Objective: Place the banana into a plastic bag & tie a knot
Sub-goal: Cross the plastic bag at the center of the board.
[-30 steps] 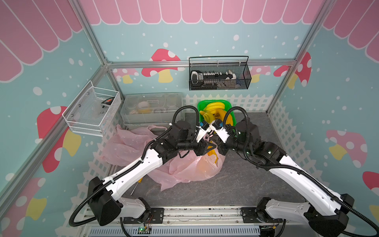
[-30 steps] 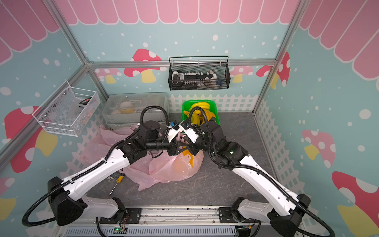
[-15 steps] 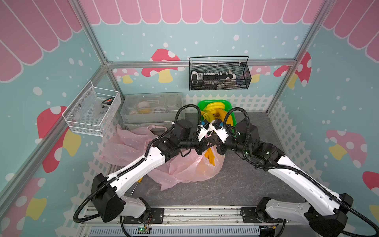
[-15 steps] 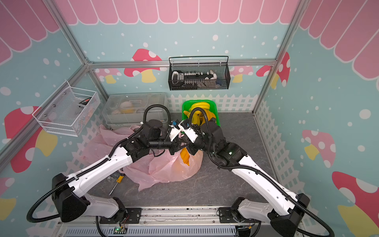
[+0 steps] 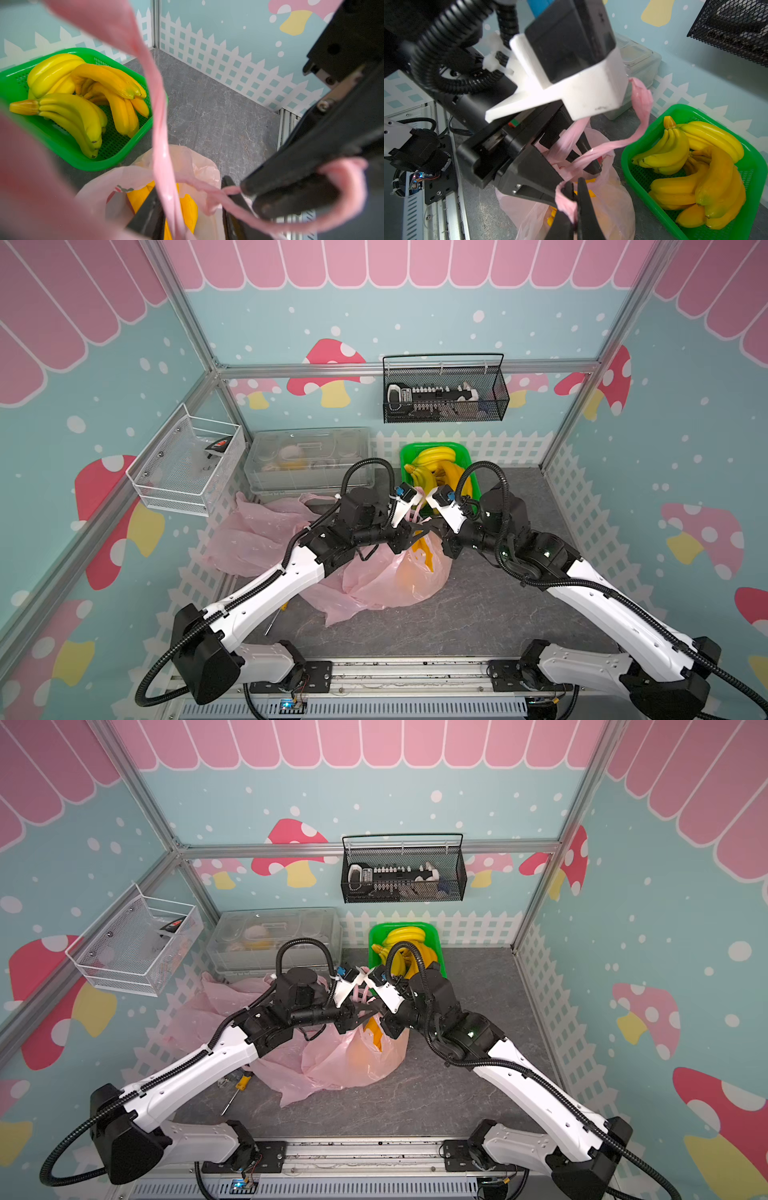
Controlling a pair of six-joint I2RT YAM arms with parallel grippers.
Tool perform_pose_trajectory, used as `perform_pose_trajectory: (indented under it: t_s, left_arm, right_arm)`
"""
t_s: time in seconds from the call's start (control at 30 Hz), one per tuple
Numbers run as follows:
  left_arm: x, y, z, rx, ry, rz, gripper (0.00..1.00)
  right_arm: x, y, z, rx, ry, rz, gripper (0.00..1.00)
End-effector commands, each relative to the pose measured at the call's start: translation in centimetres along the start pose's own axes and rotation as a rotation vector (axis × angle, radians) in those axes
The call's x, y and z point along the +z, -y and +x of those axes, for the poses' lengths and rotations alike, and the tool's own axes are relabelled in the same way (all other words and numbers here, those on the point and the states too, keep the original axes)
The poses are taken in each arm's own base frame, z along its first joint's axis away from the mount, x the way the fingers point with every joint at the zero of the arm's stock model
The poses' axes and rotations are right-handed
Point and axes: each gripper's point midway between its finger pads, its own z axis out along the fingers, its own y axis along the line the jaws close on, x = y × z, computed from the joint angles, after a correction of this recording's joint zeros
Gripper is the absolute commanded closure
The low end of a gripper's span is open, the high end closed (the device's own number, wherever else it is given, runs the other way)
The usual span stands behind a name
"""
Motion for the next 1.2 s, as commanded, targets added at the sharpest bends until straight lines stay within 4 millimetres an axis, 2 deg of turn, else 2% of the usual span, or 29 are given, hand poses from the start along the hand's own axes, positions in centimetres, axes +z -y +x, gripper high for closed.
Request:
perform_pose_trajectory:
  t_s: [0.0,0.13,0.37,0.5,0.6,0.77,0.93,1.0,1.07,1.17]
  left_arm:
    - [-1.4,-0.3,-1.4,0.073,0.076,-0.045,0.55]
    - [-1.8,-0.1,-1.7,0.098,0.111,-0.045,0.52]
    - [-0.6,1.2,-2.5,0.125,0.114,0.026,0.51]
    - [0.2,1.5,-2.2,0.113,0.091,0.063,0.54]
    - [0.4,1.9,-2.1,0.106,0.085,0.093,0.6]
    - [0.9,2.5,-1.7,0.093,0.07,0.146,0.82]
    - [0.8,2.5,-1.2,0.087,0.061,0.159,0.95]
    - [0.7,2.3,-0.9,0.079,0.057,0.158,0.99]
    - [0.6,2.0,-0.8,0.068,0.058,0.154,1.0]
    - [0.4,1.6,-0.4,0.059,0.062,0.15,1.0]
  right_arm:
    - [-0.2,-0.7,-0.3,-0.018,0.001,-0.03,1.0]
    - [-0.2,-0.9,-0.6,-0.018,0.007,-0.048,1.0]
    - [0.4,-1.4,-0.8,-0.016,0.004,-0.081,1.0]
    - [0.1,-1.2,-1.3,-0.017,0.022,-0.064,1.0]
    - [-0.1,-1.0,-1.5,-0.017,0.034,-0.053,1.0]
    - [0.1,-0.7,-1.4,-0.006,0.035,-0.033,1.0]
    - [-0.1,-0.1,-1.3,0.004,0.041,0.004,1.0]
    - [-0.4,0.0,-1.3,0.006,0.043,0.009,0.94]
    - [-0.9,-0.2,-1.4,0.0,0.051,0.0,0.83]
    - [-2.6,-0.1,-2.0,-0.004,0.081,0.013,0.71]
